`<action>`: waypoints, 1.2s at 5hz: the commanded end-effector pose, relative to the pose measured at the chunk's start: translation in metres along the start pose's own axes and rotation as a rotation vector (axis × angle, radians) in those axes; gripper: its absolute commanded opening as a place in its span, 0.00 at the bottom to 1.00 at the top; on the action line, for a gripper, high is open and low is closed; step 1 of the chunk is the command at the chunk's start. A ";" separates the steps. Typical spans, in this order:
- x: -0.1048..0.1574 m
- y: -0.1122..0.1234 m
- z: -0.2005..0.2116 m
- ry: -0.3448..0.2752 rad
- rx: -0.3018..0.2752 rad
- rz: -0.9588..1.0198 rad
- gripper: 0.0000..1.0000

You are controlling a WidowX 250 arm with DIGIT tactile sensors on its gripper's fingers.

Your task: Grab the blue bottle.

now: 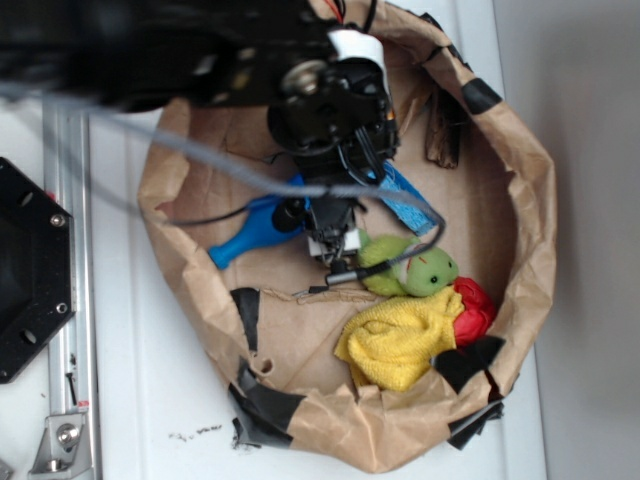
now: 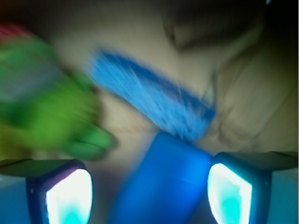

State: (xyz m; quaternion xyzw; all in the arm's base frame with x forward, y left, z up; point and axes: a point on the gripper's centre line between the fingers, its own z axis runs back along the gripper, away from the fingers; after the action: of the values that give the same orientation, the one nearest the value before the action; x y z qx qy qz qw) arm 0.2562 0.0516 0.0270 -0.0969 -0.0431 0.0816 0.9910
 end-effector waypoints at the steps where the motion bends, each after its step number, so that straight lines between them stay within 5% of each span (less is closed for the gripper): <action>1: 0.010 0.020 -0.002 -0.012 0.032 0.010 0.00; 4: 0.028 -0.064 0.133 -0.149 0.193 -0.291 0.00; 6: 0.013 -0.106 0.197 -0.214 0.123 -0.077 0.00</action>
State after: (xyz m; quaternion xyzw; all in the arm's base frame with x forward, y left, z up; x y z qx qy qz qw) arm 0.2677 -0.0012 0.2196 -0.0221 -0.1100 0.0637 0.9916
